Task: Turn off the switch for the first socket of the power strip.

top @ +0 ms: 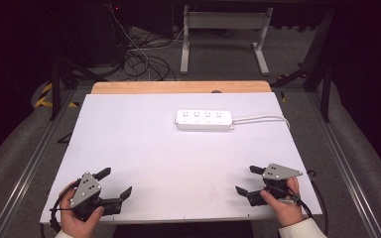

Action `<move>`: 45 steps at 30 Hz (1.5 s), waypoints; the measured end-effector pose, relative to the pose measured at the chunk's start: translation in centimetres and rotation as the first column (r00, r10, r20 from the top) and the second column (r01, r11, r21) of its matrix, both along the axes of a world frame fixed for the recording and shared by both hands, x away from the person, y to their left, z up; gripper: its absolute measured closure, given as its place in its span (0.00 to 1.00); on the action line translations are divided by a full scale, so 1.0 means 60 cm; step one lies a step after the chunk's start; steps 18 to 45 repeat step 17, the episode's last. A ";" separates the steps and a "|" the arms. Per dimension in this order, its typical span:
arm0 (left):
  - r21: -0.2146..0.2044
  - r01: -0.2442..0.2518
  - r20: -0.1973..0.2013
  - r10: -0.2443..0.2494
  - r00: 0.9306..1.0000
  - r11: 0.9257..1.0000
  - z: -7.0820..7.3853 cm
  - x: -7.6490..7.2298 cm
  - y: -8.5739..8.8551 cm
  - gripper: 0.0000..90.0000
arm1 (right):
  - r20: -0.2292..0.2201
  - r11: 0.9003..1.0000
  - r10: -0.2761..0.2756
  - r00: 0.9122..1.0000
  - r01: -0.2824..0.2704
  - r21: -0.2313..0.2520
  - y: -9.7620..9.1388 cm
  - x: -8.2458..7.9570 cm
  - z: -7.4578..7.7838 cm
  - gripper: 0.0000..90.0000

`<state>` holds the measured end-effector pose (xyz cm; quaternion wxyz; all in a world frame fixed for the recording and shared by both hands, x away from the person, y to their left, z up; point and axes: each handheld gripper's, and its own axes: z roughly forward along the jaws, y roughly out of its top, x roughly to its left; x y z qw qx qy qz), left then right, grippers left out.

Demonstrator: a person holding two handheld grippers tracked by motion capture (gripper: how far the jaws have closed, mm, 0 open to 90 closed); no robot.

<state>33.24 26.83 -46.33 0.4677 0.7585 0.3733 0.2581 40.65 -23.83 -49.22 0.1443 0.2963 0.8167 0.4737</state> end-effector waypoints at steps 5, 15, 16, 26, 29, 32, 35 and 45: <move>0.013 -0.004 0.010 0.004 1.000 1.000 -0.002 0.002 0.004 0.11 | 0.047 0.999 -0.005 0.999 0.007 -0.043 0.002 0.002 0.003 0.12; 0.022 0.000 0.015 -0.001 1.000 1.000 -0.003 0.003 0.002 0.10 | 0.029 0.998 -0.032 0.999 0.031 0.047 -0.006 0.002 0.011 0.11; 0.021 -0.001 0.014 0.000 1.000 1.000 -0.003 0.003 0.002 0.10 | 0.024 0.998 -0.034 0.999 0.032 0.057 -0.007 0.002 0.012 0.11; 0.020 -0.002 0.012 0.002 1.000 1.000 -0.003 0.003 0.002 0.10 | 0.024 0.998 -0.034 0.999 0.033 0.061 -0.007 0.003 0.012 0.11; 0.020 -0.002 0.012 0.002 1.000 1.000 -0.003 0.003 0.002 0.10 | 0.024 0.998 -0.034 0.999 0.033 0.061 -0.007 0.003 0.012 0.11; 0.020 -0.002 0.012 0.002 1.000 1.000 -0.003 0.003 0.002 0.10 | 0.024 0.998 -0.034 0.999 0.033 0.061 -0.007 0.003 0.012 0.11; 0.020 -0.002 0.012 0.002 1.000 1.000 -0.003 0.003 0.002 0.10 | 0.024 0.998 -0.034 0.999 0.033 0.061 -0.007 0.003 0.012 0.11; 0.020 -0.002 0.012 0.002 1.000 1.000 -0.003 0.003 0.002 0.10 | 0.024 0.998 -0.034 0.999 0.033 0.061 -0.007 0.003 0.012 0.11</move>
